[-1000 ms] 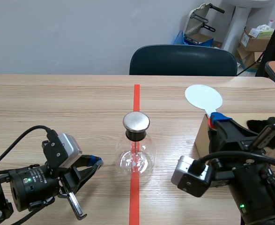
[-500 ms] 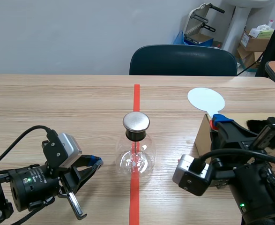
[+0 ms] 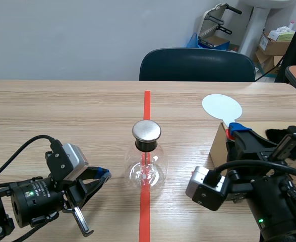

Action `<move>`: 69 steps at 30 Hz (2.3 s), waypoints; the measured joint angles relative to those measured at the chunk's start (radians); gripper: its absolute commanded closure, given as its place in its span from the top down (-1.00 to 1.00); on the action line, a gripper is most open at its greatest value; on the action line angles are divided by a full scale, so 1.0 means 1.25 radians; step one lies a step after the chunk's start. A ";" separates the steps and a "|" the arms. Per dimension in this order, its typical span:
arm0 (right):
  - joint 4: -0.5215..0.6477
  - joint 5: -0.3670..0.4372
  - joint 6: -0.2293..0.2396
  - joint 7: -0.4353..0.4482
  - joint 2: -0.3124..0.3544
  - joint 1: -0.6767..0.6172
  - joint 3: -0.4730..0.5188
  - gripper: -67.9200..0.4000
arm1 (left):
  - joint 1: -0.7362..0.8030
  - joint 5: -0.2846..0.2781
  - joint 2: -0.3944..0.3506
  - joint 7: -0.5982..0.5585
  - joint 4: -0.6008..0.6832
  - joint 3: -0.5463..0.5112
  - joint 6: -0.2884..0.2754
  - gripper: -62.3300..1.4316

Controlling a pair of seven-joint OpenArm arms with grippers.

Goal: Do the electroscope experiment

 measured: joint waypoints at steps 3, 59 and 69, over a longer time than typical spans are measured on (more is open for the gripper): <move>0.000 0.000 0.000 0.000 0.000 0.000 0.000 -0.96 | 0.000 0.000 0.000 0.000 0.000 0.000 0.000 -0.88; 0.000 -0.037 0.000 0.060 0.000 0.000 0.000 -0.96 | 0.000 0.000 0.000 0.000 0.000 0.000 0.000 -0.87; 0.000 -0.068 0.000 0.255 0.000 0.000 0.000 -0.96 | 0.000 0.000 0.000 0.000 0.000 0.000 0.000 -0.87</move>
